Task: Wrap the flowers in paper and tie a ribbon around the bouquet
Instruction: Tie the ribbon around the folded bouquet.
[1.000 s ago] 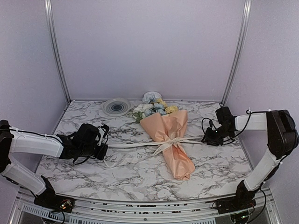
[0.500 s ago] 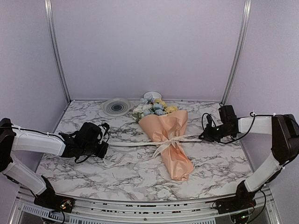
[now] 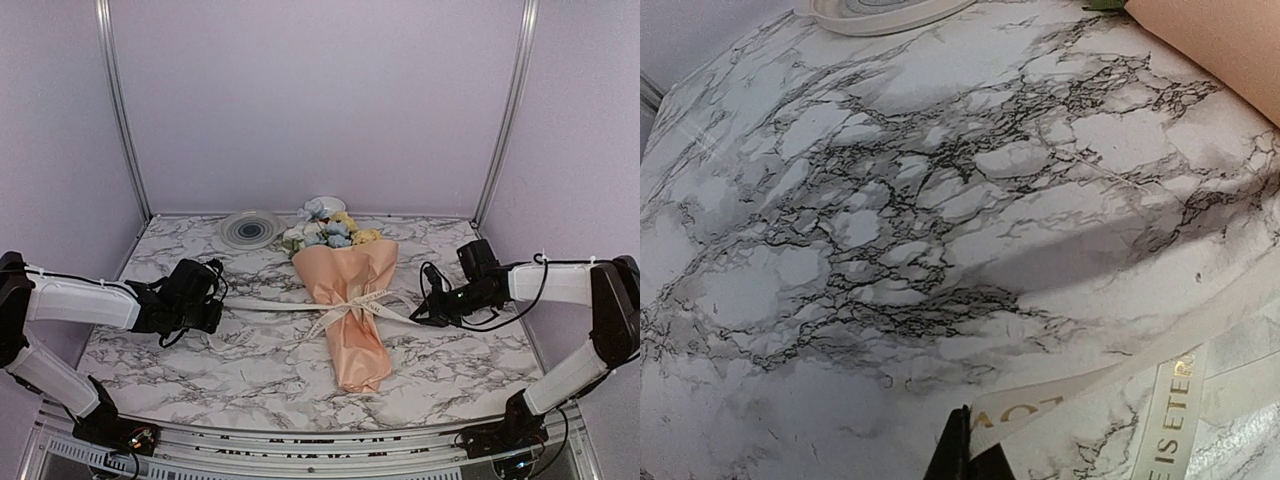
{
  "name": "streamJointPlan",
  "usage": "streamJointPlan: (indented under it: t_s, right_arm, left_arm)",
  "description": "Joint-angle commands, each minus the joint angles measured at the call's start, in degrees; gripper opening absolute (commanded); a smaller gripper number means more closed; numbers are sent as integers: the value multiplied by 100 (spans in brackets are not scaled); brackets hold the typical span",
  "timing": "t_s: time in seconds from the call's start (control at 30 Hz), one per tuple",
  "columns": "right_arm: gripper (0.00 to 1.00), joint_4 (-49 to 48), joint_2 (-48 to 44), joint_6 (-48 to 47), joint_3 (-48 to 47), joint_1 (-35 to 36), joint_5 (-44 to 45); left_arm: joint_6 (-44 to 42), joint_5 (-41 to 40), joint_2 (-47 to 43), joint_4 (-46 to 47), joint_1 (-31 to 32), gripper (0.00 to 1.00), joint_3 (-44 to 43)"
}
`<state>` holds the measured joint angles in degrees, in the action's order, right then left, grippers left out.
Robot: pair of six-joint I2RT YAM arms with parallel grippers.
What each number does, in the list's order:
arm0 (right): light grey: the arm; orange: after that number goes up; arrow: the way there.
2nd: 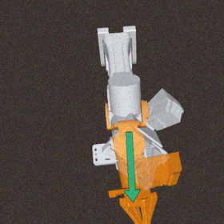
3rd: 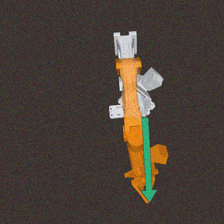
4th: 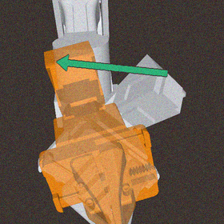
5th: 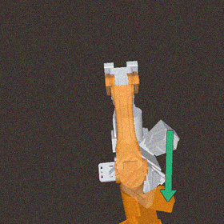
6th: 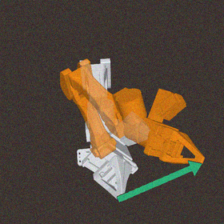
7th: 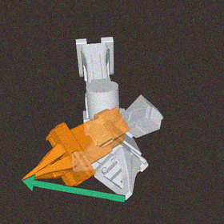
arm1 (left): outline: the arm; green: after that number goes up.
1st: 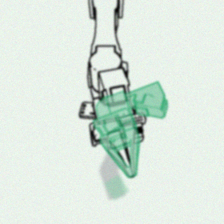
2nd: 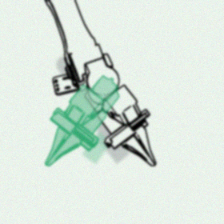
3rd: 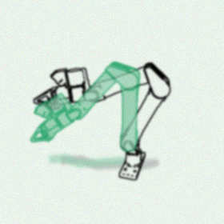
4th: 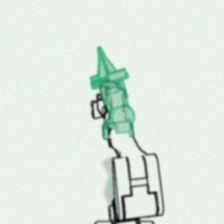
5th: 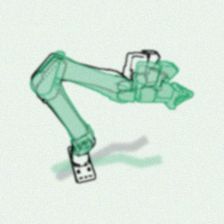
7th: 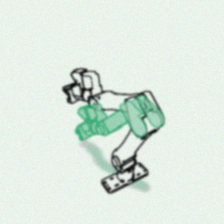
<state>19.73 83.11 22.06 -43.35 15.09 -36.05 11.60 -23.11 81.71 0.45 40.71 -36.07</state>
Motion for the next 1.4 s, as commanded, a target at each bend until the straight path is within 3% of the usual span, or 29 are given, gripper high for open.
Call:
streamJointPlan:
  t_s: [0.0, 0.23, 0.57, 0.77, 1.0, 1.3, 1.33, 1.37]
  right_arm:
    - [0, -366, -334, 530, 445, 447, -928]
    - [0, 27, -1232, 361, -33, 710, -874]
    - [0, -582, -1354, 592, -158, 799, -1525]
    - [0, -1003, -1206, 754, -322, 923, -1705]
    - [0, -987, -1012, 684, -515, 1040, -1699]
    - [0, -781, -955, 529, -637, 1048, -1651]
    - [0, -770, -947, 524, -639, 1045, -1658]
    - [0, -769, -938, 523, -639, 1040, -1664]
  left_arm:
    - [-229, -499, -8, -342, -398, 0, -408]
    - [-142, -177, 66, -271, -646, 0, -479]
    - [-17, 784, 82, 182, -347, 0, 22]
    - [-107, 806, 245, 323, 178, 0, 149]
    - [-36, 504, 17, 265, 192, 0, 224]
    - [302, 247, 359, 43, 171, 0, 77]
    - [349, 220, 380, 35, 148, 2, 56]
    - [378, 189, 394, 28, 128, 16, 26]
